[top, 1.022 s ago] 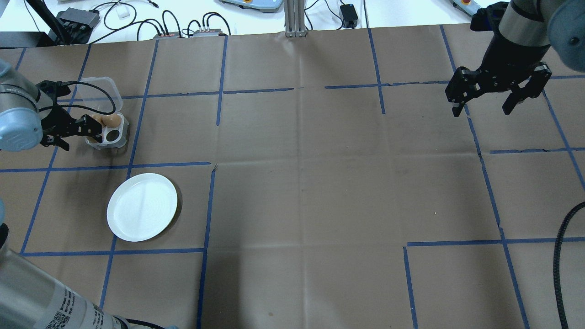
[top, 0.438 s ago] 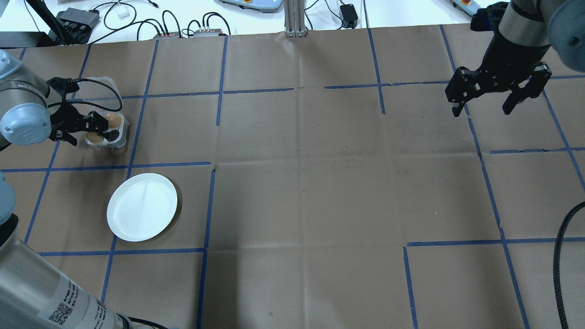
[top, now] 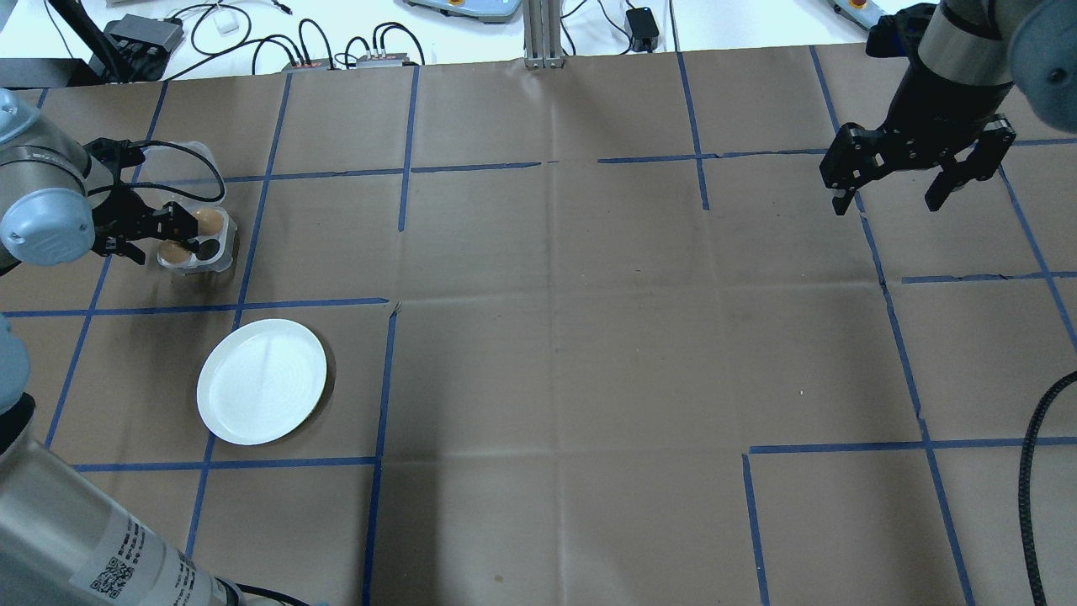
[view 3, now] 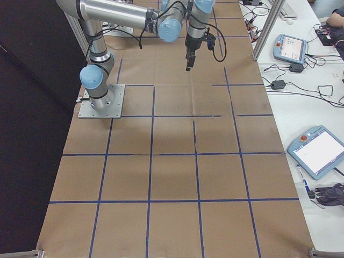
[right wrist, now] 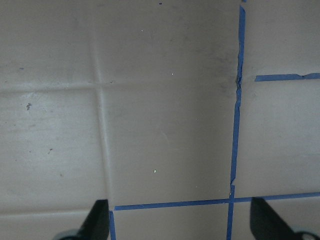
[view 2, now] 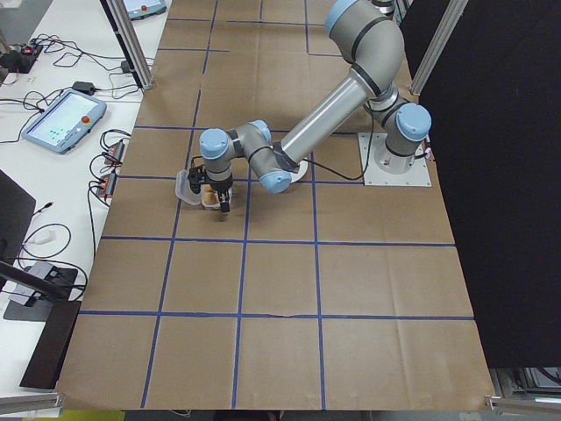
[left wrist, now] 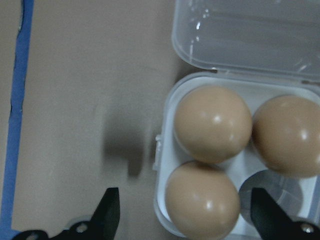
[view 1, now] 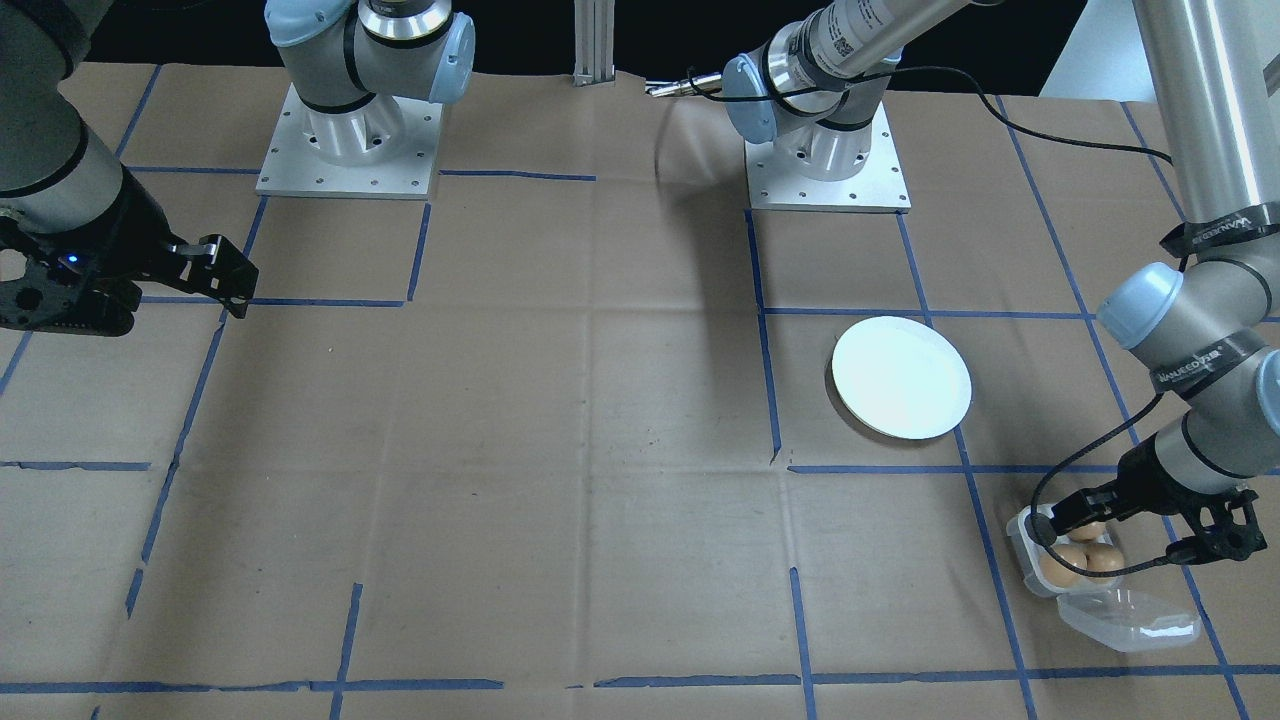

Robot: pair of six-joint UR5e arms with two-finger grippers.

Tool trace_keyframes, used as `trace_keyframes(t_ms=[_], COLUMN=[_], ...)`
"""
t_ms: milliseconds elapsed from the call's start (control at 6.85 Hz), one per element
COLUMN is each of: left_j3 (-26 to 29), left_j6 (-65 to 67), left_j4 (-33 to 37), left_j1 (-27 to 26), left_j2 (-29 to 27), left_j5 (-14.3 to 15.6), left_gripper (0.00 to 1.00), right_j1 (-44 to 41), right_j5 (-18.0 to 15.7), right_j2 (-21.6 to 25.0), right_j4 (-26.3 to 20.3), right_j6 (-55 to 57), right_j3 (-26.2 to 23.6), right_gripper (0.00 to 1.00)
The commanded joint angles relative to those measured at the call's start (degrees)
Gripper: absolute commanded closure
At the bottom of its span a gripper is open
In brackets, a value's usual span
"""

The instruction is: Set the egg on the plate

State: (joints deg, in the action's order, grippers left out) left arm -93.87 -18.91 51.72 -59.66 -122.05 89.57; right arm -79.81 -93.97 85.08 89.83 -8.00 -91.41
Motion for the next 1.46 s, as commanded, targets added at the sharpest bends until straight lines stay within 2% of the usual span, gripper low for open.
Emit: trace_keyframes(t_ms=[0,438,584,730,876,1315], left_j3=[0.1,0.1,0.1,0.2,0.2,0.1], left_j6=[0.0,-0.2,-0.2,-0.2,-0.2,-0.2], left_j4=[0.0,0.1,0.3,0.3,0.4,1.0], left_j1=[0.0,0.0,-0.1,-0.1,-0.1,-0.2], left_j2=[0.1,0.4,0.5,0.7,0.9,2.3], left_j5=[-0.1,-0.1,0.0,-0.1,-0.1,0.0], left_gripper=[0.21,0.47,0.53,0.56,0.65,0.74], right_j1=[0.0,0.0,0.0,0.0,0.0,0.0], right_j5=[0.0,0.0,0.0,0.0,0.0,0.0], right_j2=[0.0,0.0,0.0,0.0,0.0,0.0], right_j4=[0.0,0.0,0.0,0.0,0.0,0.0], right_j6=[0.0,0.0,0.0,0.0,0.0,0.0], right_j3=[0.0,0.0,0.0,0.0,0.0,0.0], right_gripper=[0.0,0.0,0.0,0.0,0.0,0.0])
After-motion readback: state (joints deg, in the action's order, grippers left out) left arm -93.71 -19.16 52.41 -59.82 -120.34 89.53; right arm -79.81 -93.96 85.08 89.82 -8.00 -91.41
